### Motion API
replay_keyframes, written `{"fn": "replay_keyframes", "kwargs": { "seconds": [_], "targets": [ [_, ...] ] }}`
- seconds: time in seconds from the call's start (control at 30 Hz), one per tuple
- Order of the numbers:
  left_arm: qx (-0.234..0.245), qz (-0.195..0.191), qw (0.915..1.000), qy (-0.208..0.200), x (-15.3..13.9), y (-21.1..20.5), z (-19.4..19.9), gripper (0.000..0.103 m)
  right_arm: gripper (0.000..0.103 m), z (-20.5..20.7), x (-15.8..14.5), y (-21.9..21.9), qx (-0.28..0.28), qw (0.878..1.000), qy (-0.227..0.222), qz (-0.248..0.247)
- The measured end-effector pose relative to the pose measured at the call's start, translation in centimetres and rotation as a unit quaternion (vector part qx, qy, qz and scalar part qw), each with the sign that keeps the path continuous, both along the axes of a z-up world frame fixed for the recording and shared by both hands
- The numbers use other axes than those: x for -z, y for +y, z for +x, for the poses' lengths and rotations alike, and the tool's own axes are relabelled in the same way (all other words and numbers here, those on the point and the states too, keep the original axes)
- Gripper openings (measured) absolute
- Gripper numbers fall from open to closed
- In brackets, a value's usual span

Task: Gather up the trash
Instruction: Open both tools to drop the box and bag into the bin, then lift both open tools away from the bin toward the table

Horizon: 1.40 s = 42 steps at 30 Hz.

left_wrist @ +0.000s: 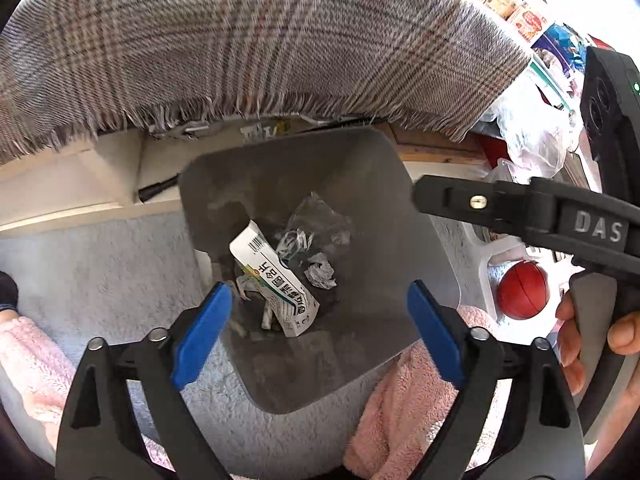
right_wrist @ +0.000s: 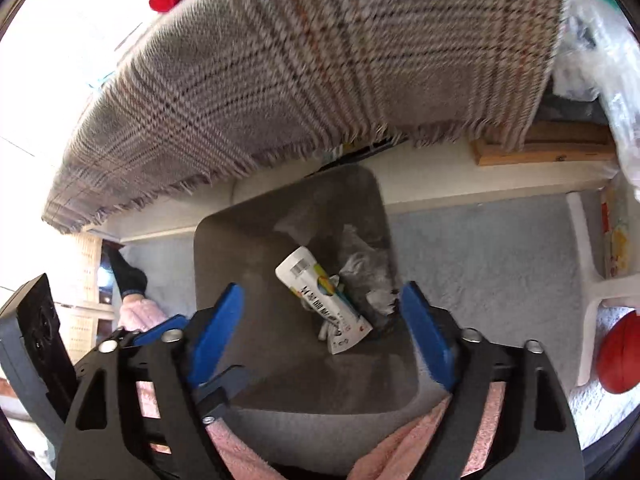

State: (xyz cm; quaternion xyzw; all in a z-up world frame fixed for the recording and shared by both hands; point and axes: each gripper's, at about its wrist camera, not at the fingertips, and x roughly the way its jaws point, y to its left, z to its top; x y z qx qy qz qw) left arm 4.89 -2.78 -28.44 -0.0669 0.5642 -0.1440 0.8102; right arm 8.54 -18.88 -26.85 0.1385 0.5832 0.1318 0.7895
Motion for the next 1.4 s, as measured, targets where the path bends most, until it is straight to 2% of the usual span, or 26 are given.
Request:
{"fn": "replay_keyframes", "kwargs": {
  "seconds": [0.1, 0.33, 0.57, 0.9, 1.1, 1.2, 1.3, 1.37, 1.4],
  "targets": [
    [-0.003, 0.001, 1.0000, -0.008, -1.0, 0.4, -0.5, 0.094, 0.099, -0.5, -1.0, -0.8, 0.008, 1.000, -0.015, -0.006],
    [-0.002, 0.015, 0.9992, -0.038, -4.0, 1.0, -1.1, 0.095, 0.100, -1.1, -3.8, -2.6, 0.005, 0.999, -0.039, -0.013],
    [-0.040, 0.022, 0.9958, -0.079, -8.2, 4.6, 0.3, 0.095, 0.100, -0.2, -8.7, -4.2, 0.021, 0.996, -0.082, -0.006],
    [-0.085, 0.016, 0.9889, -0.121, -12.5, 8.7, 5.5, 0.095, 0.100, 5.2, -13.0, -2.4, 0.010, 0.994, -0.112, 0.005],
    [-0.106, 0.001, 0.9854, -0.133, -13.5, 10.9, 9.3, 0.095, 0.100, 9.5, -14.0, 0.0, -0.002, 0.991, -0.132, 0.006],
    [-0.105, -0.006, 0.9852, -0.135, -13.5, 11.5, 11.3, 0.095, 0.099, 11.1, -14.3, 0.7, -0.005, 0.988, -0.156, 0.011],
    [-0.101, -0.003, 0.9857, -0.135, -13.1, 11.6, 13.1, 0.086, 0.095, 12.8, -14.4, 1.4, -0.002, 0.984, -0.178, 0.014],
    [-0.094, -0.001, 0.9870, -0.131, -12.9, 11.5, 14.0, 0.077, 0.092, 13.8, -14.2, 1.8, -0.001, 0.984, -0.175, 0.019],
    [-0.090, 0.002, 0.9877, -0.128, -12.7, 11.3, 14.6, 0.076, 0.092, 14.3, -14.0, 2.1, -0.002, 0.985, -0.172, 0.022]
  ]
}}
